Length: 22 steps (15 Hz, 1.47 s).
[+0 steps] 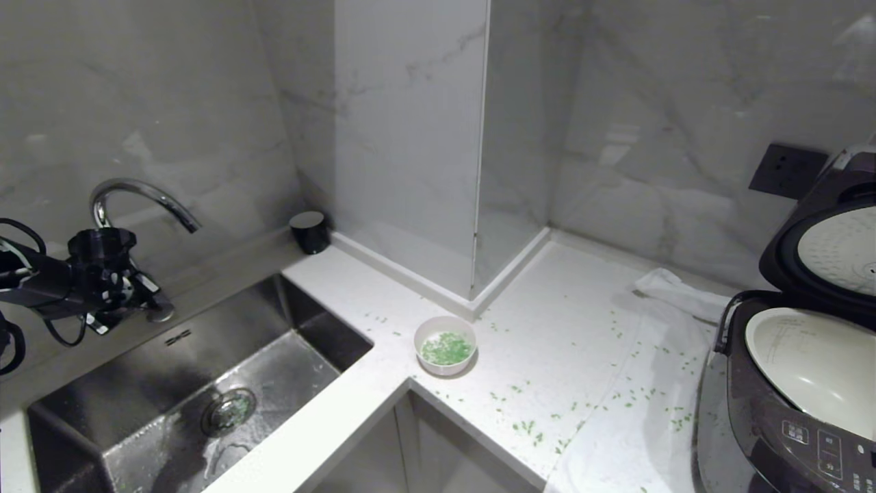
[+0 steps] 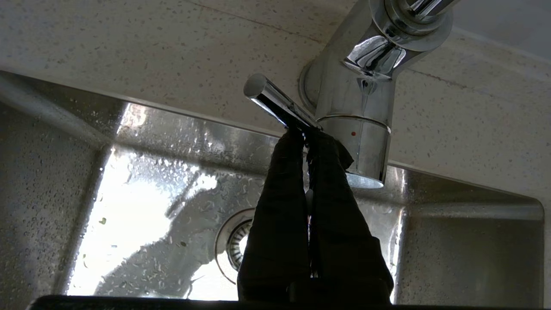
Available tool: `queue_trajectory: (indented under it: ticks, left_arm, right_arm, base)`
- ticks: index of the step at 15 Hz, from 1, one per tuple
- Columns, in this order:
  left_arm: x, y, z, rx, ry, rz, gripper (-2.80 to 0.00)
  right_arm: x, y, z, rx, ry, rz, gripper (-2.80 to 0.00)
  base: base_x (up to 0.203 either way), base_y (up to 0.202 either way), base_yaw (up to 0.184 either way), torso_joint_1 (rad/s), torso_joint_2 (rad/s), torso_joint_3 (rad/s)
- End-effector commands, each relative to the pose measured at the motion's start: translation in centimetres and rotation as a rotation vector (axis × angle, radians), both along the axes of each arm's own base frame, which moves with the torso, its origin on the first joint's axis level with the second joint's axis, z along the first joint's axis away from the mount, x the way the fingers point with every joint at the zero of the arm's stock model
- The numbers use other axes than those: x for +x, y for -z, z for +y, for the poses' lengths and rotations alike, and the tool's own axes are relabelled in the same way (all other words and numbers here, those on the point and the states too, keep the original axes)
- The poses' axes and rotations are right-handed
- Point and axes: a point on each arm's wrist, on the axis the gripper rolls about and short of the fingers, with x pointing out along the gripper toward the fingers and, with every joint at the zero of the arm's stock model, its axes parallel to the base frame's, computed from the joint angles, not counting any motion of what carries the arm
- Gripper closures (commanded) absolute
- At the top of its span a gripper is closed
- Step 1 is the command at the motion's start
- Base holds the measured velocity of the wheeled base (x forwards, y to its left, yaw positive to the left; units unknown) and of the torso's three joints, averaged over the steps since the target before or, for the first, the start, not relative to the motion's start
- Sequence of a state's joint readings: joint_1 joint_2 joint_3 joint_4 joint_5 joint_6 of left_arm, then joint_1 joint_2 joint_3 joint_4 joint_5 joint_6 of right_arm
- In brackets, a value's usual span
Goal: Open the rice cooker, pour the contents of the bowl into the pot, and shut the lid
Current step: Turn off the tap
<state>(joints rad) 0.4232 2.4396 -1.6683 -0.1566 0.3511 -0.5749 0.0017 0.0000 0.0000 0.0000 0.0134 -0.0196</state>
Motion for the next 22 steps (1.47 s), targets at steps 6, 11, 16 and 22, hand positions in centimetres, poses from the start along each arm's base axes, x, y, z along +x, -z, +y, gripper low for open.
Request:
queue_trajectory:
  ticks: [6,11,16,22]
  left_arm:
    - [-1.5,-1.0,-0.8,-0.057,-0.015,0.059,0.00]
    - [-3.1,-3.1,-1.8,-0.062,-0.002,0.055,0.00]
    - [-7.5,-5.2,-6.0,-0.130,0.129,0.089,0.00]
    - [-15.8,-7.4,-15.6,-0.077,0.596,0.081,0.00]
  right_arm:
    - [0.0,0.0,0.0,0.000,-0.001,0.000,0.00]
    - [0.0,0.0,0.0,0.000,-0.001,0.000,0.00]
    - [0.0,0.0,0.0,0.000,0.000,0.000,0.00]
    - [0.0,0.0,0.0,-0.001,0.000,0.000,0.00]
  base:
    - [0.000,0.000,0.000,0.000,0.00,0.000]
    - [0.000,0.000,0.000,0.000,0.00,0.000]
    - [0.000,0.000,0.000,0.000,0.00,0.000]
    - [0.000,0.000,0.000,0.000,0.00,0.000]
